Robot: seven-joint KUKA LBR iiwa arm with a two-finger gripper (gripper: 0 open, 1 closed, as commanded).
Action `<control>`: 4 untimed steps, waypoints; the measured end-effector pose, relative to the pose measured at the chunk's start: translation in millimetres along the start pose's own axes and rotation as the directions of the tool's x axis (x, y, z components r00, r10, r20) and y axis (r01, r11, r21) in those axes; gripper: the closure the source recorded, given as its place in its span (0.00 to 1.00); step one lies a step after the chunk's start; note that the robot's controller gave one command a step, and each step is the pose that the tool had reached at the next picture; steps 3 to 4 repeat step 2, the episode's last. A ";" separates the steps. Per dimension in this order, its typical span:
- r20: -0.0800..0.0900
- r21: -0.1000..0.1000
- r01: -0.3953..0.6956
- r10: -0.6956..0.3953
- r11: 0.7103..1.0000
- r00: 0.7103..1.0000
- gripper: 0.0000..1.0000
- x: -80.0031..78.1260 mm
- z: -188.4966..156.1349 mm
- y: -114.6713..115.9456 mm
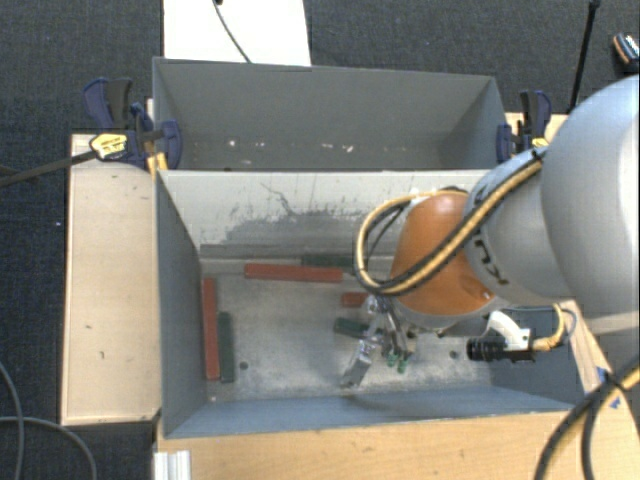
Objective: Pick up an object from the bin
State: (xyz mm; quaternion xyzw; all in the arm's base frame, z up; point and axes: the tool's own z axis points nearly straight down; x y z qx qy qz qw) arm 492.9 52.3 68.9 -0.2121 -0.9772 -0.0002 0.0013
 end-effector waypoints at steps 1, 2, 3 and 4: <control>0.001 0.000 0.000 0.000 1.000 1.000 0.00 -0.1 -0.1 -0.1; 0.001 0.000 0.000 0.000 1.000 1.000 1.00 -0.1 -0.4 0.0; 0.001 0.000 0.000 0.000 1.000 1.000 1.00 -0.1 -0.4 0.0; 0.001 0.000 0.000 0.000 1.000 1.000 1.00 -0.1 -0.4 0.0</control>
Offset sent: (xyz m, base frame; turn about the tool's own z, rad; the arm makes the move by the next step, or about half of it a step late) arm 0.0000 0.0000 0.0000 0.0000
